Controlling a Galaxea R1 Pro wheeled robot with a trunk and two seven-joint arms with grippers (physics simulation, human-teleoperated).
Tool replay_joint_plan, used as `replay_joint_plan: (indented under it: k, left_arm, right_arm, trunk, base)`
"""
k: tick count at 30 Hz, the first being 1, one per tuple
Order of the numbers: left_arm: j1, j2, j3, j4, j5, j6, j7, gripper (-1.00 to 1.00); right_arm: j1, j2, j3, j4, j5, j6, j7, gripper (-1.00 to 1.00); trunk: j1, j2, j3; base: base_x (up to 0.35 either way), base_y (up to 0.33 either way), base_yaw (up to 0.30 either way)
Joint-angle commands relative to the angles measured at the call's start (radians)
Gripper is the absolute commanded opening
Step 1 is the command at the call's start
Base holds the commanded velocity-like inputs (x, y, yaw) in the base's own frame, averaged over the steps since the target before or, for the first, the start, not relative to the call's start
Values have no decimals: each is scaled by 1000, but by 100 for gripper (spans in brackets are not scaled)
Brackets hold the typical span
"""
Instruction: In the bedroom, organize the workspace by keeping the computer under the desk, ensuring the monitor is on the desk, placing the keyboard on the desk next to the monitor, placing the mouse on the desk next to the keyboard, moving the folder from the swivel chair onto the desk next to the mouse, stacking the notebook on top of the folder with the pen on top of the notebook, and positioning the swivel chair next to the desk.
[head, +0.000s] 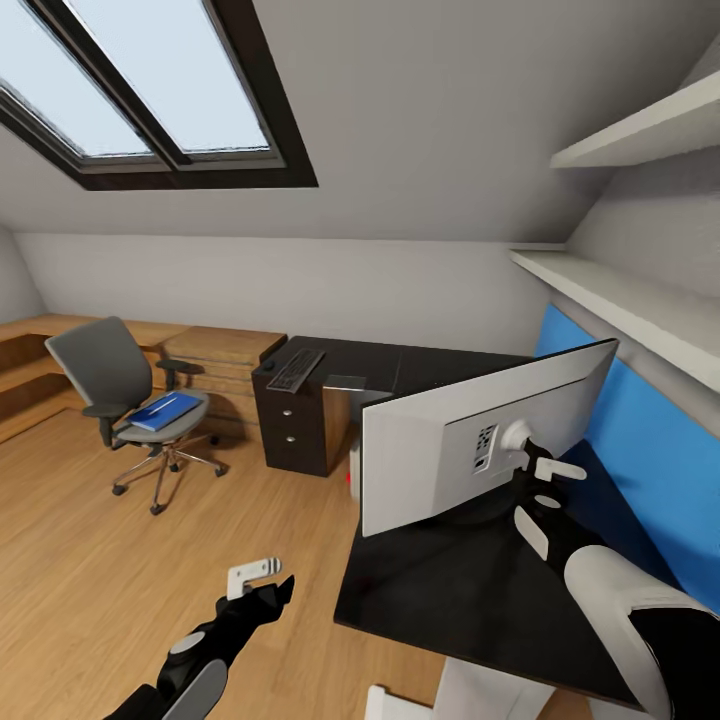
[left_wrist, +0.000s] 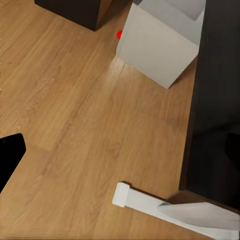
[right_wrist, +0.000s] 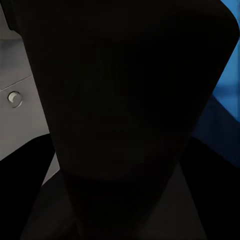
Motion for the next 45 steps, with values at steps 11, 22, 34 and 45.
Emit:
replay_joint_plan:
  k: [11, 22, 34, 45]
  left_arm:
    - [-1, 1, -3, 2, 6, 1, 8, 100]
    - [-1, 1, -3, 2, 6, 1, 9, 100]
    - [-2, 0, -3, 2, 6, 1, 9, 100]
    - [-1, 0, -3, 2, 6, 1, 9, 100]
  right_arm:
    - [-1, 0, 10, 1, -16, -6, -5, -100]
    - [-1, 1, 10, 1, -16, -6, -5, -100]
    - [-1, 1, 10, 1, -16, -6, -5, -100]
    - [0, 1, 11, 2, -16, -6, -5, -100]
  trunk:
    - [0, -1, -2]
    - [0, -1, -1]
    - [0, -1, 5]
    - [0, -1, 7]
  base:
    - [0, -4, 0]
    - [0, 61, -7]
    - [0, 11, -178]
    - [0, 0, -79]
